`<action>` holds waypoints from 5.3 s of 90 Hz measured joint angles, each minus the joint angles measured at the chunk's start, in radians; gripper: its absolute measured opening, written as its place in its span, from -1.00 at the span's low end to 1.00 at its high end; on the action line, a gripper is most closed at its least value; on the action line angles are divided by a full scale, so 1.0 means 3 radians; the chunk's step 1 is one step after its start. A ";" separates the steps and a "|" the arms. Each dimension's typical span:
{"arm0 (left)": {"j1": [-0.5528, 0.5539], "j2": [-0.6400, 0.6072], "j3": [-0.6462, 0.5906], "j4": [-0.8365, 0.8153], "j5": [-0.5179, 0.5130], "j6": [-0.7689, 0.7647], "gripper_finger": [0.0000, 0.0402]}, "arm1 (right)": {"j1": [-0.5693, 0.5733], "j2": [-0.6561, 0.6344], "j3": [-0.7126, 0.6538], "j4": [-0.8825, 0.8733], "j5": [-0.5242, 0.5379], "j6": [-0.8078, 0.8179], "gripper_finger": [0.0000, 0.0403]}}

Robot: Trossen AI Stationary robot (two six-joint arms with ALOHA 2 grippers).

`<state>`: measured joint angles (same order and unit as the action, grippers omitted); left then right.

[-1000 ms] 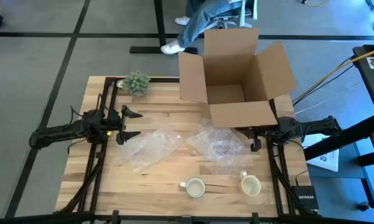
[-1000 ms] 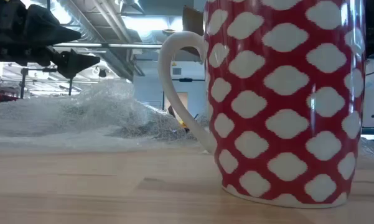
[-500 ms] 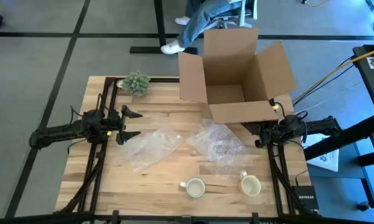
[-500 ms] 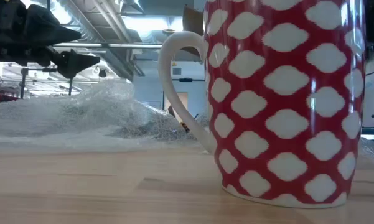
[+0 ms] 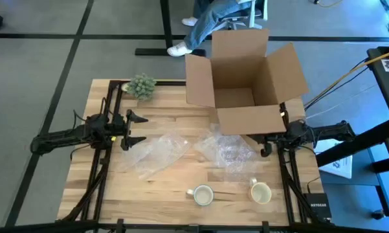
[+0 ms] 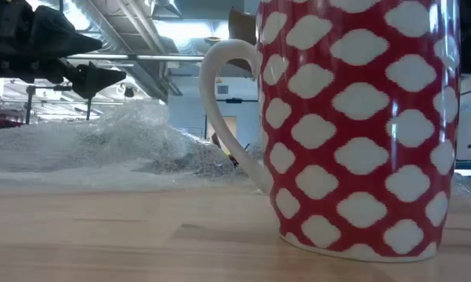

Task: Wrap mug
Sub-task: Wrap the red patterned mug with the bubble wrap

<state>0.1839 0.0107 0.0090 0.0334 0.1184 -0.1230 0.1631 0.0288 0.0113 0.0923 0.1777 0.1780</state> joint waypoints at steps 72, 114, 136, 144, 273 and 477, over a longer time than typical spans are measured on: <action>0.0001 0.0001 -0.0001 -0.0039 -0.0182 0.0239 0.99 | 0.0000 0.0001 0.0005 -0.0224 -0.0102 -0.0023 -0.96; 0.0001 0.0001 0.0000 -0.0048 -0.0181 0.0238 0.99 | 0.0000 0.0001 0.0004 -0.0227 -0.0101 -0.0024 -0.96; 0.0001 0.0001 0.0000 -0.0051 -0.0181 0.0233 0.99 | 0.0000 0.0001 0.0005 -0.0228 -0.0101 -0.0024 -0.96; 0.0001 0.0001 0.0000 -0.0052 -0.0180 0.0156 0.99 | 0.0000 0.0001 0.0004 -0.0226 -0.0100 -0.0025 -0.96; -0.0003 -0.0004 0.0000 0.0753 0.0140 -0.0595 0.99 | 0.0001 0.0001 0.0000 -0.0115 0.0271 0.0528 -0.96; -0.1270 0.4893 0.3140 -0.2872 -0.1302 -0.0977 -0.96 | 0.0194 0.0996 0.0236 0.0250 -0.0053 0.0464 -1.00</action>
<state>-0.1971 1.4785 0.9508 -0.8282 -0.2721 -0.4161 0.2213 0.3277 0.0819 0.1673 0.1619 0.3172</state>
